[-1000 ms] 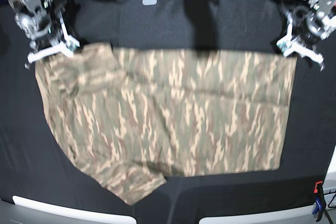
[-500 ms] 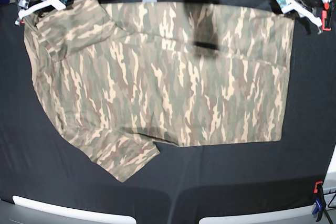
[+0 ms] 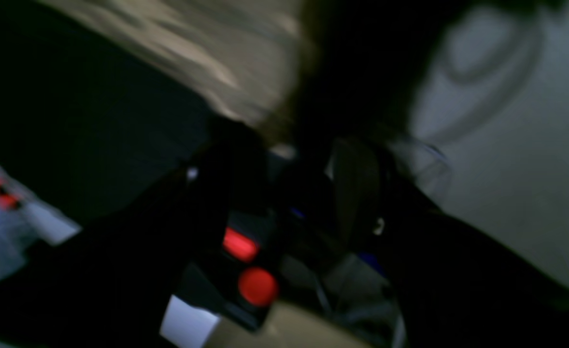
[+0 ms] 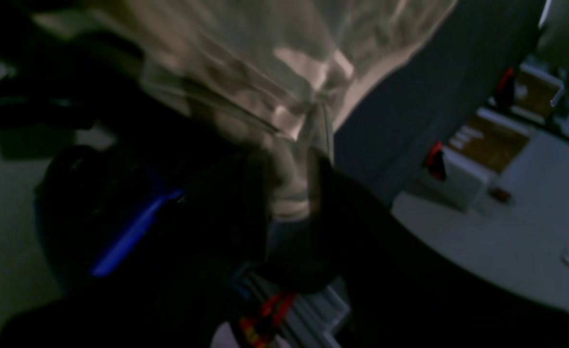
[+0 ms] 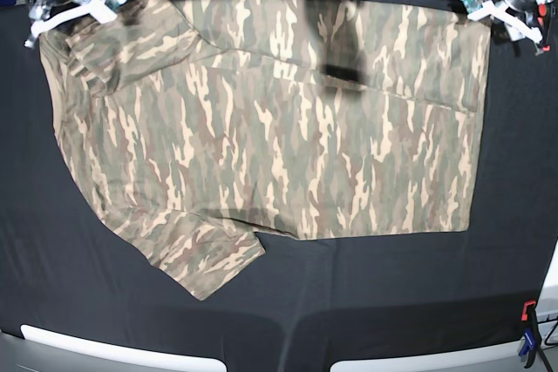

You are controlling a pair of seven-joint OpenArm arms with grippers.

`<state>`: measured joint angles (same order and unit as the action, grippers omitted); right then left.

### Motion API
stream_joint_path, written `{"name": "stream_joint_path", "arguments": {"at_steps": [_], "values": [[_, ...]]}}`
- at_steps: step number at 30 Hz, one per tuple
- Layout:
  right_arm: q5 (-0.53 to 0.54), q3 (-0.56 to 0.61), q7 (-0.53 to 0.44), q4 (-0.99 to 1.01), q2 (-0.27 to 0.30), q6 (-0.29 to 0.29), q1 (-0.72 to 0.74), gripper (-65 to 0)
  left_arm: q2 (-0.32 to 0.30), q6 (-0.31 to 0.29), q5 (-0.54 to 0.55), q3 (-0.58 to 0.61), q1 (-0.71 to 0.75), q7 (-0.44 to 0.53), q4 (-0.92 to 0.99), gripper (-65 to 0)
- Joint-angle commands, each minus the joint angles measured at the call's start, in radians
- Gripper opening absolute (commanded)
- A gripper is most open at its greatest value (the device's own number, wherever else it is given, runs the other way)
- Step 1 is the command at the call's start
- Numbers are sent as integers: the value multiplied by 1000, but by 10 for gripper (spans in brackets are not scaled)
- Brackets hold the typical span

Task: Layout the t-shirt on the table in an organized manner, then fold the t-shirt properly
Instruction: 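Lift the shoulder edges with both grippers and pull toward the robot, then reach both grippers down to the shirt's hem corners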

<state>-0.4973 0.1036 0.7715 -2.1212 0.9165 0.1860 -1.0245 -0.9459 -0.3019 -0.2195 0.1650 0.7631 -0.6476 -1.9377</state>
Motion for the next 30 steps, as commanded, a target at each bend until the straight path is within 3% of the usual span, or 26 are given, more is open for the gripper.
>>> {"name": "stream_joint_path", "arguments": {"at_steps": [1, 3, 6, 9, 12, 15, 18, 24, 30], "values": [[-20, -6, 7, -29, 12, 9, -10, -513, -34, 10, -3, -7, 5, -15, -31, -336], [-20, -7, 7, -52, 12, 19, -6, -513, -75, 34, -2, -7, 3, -11, -52, -336], [5, -20, -14, -63, 11, 48, 29, -513, -116, 139, 41, -31, -14, 66, -63, -336], [150, -46, -24, -63, 0, 50, 117, -513, -91, 138, 144, -106, -68, 123, -61, -336], [294, -83, -71, -63, -42, 38, 230, -513, -32, 134, 285, -182, -160, 195, -43, -336], [447, -111, -95, -58, -92, -29, 359, -514, 44, 126, 399, -214, -293, 219, 10, -336], [529, -118, -95, -14, -143, -69, 484, -514, 135, 109, 490, -214, -444, 219, 116, -336], [648, -118, -103, 188, -230, -158, 765, -514, 310, 20, 578, -214, -718, 215, 421, -336], [810, -118, -95, 484, -271, -285, 1054, -514, 413, -31, 622, -214, -990, 198, 756, -336]]}}
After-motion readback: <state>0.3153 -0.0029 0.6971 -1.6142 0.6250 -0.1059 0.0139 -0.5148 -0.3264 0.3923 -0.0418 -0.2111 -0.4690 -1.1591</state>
